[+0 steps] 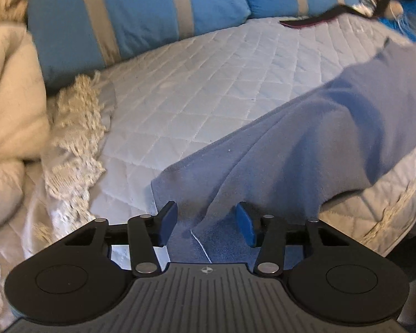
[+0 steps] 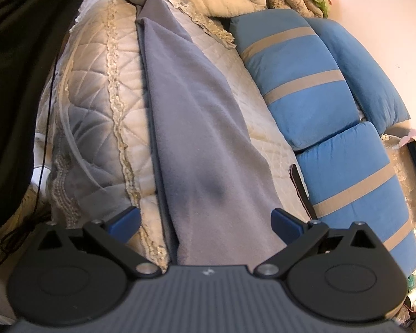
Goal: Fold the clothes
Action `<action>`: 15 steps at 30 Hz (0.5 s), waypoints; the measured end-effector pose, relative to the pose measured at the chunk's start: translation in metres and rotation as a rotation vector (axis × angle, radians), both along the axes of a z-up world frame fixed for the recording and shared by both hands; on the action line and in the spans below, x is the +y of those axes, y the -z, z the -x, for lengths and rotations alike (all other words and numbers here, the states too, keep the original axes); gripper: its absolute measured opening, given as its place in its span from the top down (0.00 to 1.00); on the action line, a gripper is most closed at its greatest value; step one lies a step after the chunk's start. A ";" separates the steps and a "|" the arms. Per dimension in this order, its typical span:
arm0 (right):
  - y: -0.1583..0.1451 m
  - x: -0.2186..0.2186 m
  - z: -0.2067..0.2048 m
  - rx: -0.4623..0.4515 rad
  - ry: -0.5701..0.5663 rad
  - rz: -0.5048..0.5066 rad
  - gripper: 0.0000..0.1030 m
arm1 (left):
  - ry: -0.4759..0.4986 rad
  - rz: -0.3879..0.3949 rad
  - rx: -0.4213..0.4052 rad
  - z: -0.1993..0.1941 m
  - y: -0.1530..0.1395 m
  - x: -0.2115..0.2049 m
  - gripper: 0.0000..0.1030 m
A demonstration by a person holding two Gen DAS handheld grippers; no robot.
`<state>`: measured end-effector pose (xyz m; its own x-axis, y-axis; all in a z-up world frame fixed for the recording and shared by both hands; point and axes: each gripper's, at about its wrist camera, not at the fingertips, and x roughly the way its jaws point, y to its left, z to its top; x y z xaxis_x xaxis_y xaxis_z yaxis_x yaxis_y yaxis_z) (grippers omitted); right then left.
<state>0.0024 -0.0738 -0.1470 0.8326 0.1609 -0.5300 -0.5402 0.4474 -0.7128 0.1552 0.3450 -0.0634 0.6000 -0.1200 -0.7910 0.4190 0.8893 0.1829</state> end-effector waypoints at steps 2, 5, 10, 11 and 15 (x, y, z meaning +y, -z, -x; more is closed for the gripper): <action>0.000 0.000 -0.001 0.001 0.001 0.000 0.00 | 0.013 0.025 0.019 0.002 -0.003 -0.001 0.80; 0.000 0.000 -0.001 0.001 0.003 -0.003 0.00 | 0.026 0.006 0.018 0.007 -0.007 -0.006 0.92; -0.002 -0.001 0.000 -0.007 -0.003 -0.012 0.00 | 0.039 -0.005 0.010 0.012 -0.029 -0.008 0.93; -0.003 -0.001 0.000 -0.007 -0.003 -0.014 0.00 | 0.045 -0.014 0.002 0.012 -0.034 -0.009 0.93; -0.003 -0.001 -0.001 -0.009 0.001 -0.018 0.00 | 0.058 -0.064 -0.022 0.006 -0.052 -0.013 0.94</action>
